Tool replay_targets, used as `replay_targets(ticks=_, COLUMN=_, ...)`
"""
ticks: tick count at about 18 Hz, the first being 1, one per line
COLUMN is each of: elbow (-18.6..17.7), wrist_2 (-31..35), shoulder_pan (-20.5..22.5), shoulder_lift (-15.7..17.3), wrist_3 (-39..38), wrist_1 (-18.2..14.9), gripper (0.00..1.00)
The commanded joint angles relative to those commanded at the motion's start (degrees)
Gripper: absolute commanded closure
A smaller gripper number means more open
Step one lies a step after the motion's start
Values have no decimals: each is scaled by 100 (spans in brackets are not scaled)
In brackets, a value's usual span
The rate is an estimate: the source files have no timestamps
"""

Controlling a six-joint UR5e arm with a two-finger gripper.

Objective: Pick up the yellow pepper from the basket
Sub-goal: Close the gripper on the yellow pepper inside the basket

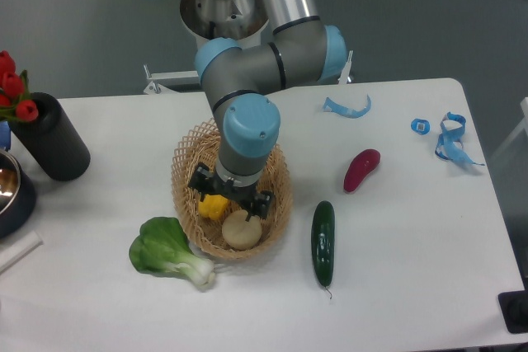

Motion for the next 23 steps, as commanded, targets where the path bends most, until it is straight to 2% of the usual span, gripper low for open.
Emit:
replay_targets(ticks=5, elbow=-53, wrist_2=220, shoulder_pan=-9, shoulder_lift=70, wrist_3=-18, wrist_1=-62, gripper=0)
replay_targets(ticks=13, elbow=-141, wrist_2=483, shoulder_pan=-79, shoulder_lift=-141, wrist_3=-18, wrist_1=26, gripper=0)
replay_targets(ticks=23, elbow=-229, wrist_2=633, shoulder_pan=-123, shoulder_lift=-229, wrist_3=-1, wrist_1=9, gripper=0)
